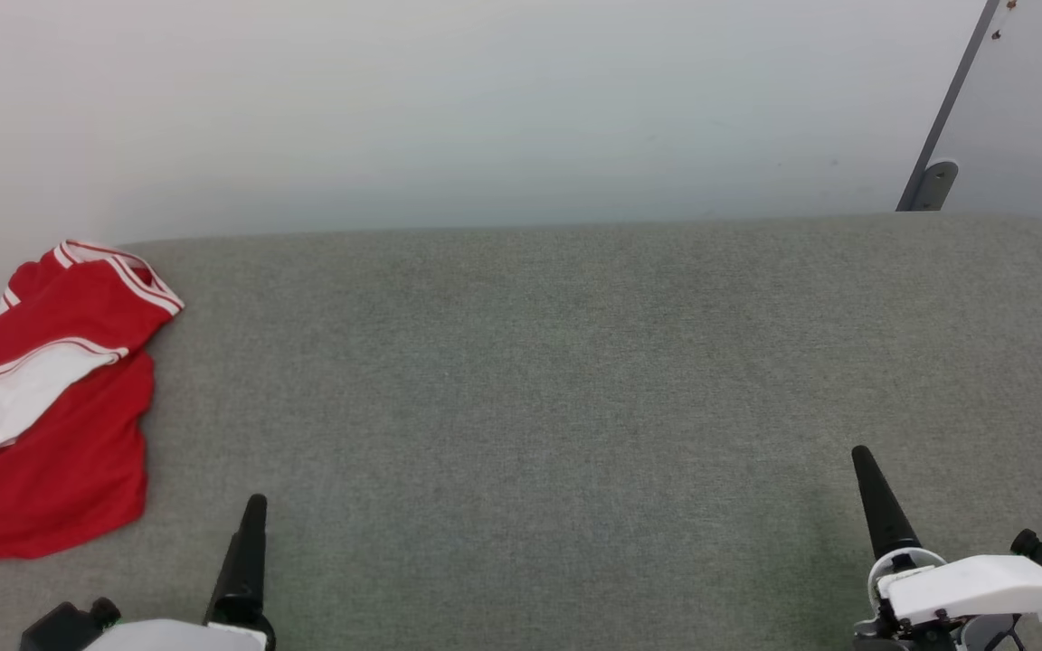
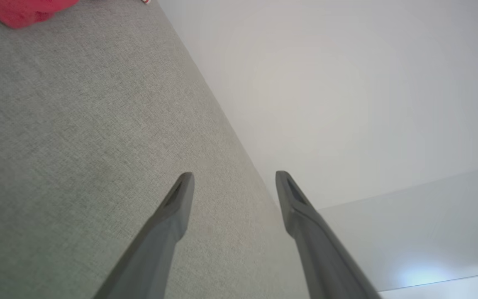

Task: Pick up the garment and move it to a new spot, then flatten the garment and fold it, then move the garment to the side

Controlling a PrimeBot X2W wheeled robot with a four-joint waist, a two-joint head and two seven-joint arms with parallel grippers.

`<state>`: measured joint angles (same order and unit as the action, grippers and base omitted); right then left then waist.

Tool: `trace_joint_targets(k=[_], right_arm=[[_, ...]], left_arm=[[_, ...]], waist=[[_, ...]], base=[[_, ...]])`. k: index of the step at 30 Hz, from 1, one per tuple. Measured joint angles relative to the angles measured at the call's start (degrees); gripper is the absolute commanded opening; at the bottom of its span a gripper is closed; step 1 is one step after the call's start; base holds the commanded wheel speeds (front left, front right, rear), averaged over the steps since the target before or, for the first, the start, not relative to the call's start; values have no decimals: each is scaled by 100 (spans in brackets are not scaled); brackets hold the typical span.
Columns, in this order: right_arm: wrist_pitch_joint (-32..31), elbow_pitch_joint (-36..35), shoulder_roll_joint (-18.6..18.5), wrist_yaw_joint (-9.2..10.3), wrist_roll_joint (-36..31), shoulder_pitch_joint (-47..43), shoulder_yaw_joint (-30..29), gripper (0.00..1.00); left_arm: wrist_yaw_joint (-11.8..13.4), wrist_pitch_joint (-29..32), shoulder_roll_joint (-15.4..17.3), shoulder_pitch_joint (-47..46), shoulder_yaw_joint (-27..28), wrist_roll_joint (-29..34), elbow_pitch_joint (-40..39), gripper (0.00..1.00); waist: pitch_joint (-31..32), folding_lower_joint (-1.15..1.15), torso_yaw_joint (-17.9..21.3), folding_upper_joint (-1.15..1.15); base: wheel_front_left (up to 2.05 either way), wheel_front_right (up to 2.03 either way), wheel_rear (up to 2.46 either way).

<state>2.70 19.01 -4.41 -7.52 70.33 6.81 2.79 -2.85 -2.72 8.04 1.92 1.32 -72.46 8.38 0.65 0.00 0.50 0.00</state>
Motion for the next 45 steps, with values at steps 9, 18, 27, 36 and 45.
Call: trace_joint_targets(k=[9, 18, 27, 36, 45], right_arm=[[174, 133, 23, 0, -1160, 96, 40, 100], [270, 231, 74, 0, -2048, 170, 29, 100], [388, 303, 102, 0, -2757, 210, -43, 100], [497, 363, 116, 0, -3348, 302, -57, 100], [606, 415, 130, 0, -3834, 331, -40, 100]], left_arm=[[119, -187, 115, 93, -19, 1122, -109, 100], [32, -338, 127, 194, 99, 1993, -224, 100], [-185, -487, 86, 289, 294, 2728, -324, 100], [-332, -614, 43, 360, 415, 3373, -388, 100], [-422, -742, 64, 432, 433, 3880, -437, 100]], waist=[[14, 0, 9, 0], [30, 0, 22, 0], [44, 0, 32, 0], [65, 0, 37, 0], [77, 0, 57, 0]], base=[[0, 0, 0], [0, 0, 0], [0, 0, 0], [0, 0, 0], [0, 0, 0]])
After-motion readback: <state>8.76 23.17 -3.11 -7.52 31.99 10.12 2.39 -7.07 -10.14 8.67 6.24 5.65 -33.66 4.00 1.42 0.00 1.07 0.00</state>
